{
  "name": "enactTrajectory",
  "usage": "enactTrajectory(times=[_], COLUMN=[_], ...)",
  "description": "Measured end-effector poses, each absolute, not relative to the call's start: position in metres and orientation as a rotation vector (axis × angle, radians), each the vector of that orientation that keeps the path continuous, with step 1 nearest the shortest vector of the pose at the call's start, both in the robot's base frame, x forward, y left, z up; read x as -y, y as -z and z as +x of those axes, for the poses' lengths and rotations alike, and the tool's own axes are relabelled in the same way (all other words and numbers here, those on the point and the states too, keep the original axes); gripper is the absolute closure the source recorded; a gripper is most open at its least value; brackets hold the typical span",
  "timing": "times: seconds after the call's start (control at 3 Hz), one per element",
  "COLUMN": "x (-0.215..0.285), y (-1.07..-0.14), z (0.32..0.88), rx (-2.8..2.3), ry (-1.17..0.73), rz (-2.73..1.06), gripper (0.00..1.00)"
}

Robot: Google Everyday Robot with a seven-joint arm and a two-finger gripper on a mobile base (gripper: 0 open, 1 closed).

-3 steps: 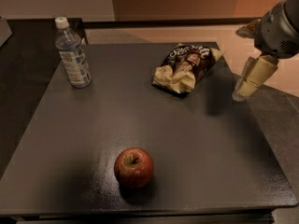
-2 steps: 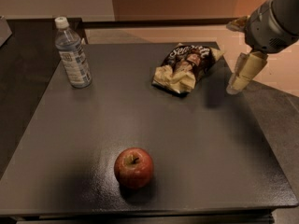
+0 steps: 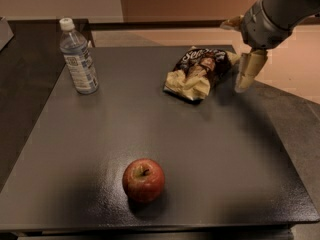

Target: Move brown chip bag near apple

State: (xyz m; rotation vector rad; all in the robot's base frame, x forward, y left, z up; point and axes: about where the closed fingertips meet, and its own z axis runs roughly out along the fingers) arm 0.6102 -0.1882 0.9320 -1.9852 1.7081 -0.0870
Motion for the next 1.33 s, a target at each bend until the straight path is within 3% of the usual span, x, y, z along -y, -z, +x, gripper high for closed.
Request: enactTrajectory(times=[1.33], x=[0.162], y=[-0.866], z=[0.663], rx=[-1.55], ry=[0.062], rz=[-2.383], gripper=[0.0])
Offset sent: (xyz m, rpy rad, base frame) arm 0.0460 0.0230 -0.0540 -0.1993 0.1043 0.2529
